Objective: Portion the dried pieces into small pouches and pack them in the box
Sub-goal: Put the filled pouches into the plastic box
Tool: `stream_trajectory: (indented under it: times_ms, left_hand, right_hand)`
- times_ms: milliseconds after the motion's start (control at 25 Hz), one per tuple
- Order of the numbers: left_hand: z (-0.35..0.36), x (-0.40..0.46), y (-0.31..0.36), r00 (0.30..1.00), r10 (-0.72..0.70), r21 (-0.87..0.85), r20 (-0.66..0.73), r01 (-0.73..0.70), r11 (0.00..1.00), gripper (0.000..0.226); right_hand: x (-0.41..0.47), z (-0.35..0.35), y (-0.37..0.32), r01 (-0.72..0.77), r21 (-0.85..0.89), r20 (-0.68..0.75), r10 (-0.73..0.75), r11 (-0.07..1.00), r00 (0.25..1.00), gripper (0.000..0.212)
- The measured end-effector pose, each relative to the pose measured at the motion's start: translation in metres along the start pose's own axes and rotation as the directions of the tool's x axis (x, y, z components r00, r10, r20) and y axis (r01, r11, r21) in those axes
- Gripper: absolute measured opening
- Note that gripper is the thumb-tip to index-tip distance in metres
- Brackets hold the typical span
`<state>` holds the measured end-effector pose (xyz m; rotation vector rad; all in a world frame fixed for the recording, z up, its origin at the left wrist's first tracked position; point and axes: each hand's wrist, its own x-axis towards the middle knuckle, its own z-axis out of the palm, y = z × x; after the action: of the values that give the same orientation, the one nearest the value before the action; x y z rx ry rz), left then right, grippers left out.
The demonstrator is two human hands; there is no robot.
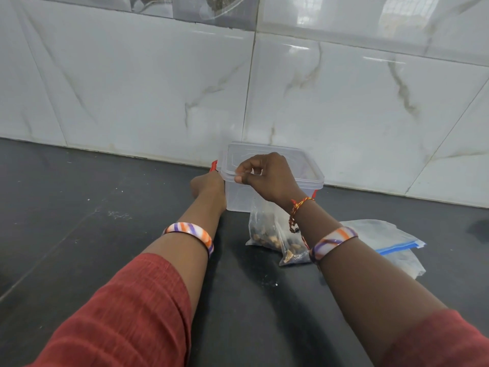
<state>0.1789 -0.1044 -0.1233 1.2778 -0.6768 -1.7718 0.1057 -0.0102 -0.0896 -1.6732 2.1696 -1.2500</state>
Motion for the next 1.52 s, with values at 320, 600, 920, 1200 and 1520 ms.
stream_trajectory:
  times_ms: [320,600,920,1200,1520]
  left_hand:
    - [-0.002,0.007,-0.003,0.995,0.101,0.160,0.001,-0.100,0.982,0.034]
    - [0.005,-0.054,0.032,0.842,0.503,0.520,-0.196,-0.346,0.781,0.046]
    - [0.068,-0.132,-0.007,0.665,0.475,0.386,0.577,-0.734,0.559,0.023]
    - [0.131,-0.146,-0.083,0.840,-0.016,0.589,0.543,-0.367,0.720,0.005]
    - [0.153,-0.123,-0.118,0.826,0.077,0.702,0.558,-0.519,0.488,0.036]
  right_hand:
    - [0.018,-0.042,-0.007,0.080,0.332,-0.149,-0.032,0.940,0.988,0.006]
    - [-0.001,-0.095,-0.019,0.251,0.401,-0.329,-0.117,0.881,0.937,0.010]
    - [-0.045,-0.169,0.026,0.140,0.824,-0.456,0.496,0.550,0.739,0.017]
    - [-0.084,-0.197,0.124,0.146,0.966,-0.259,0.782,0.215,0.567,0.016]
    - [-0.101,-0.205,0.187,-0.369,0.807,-0.253,0.834,0.462,0.491,0.041]
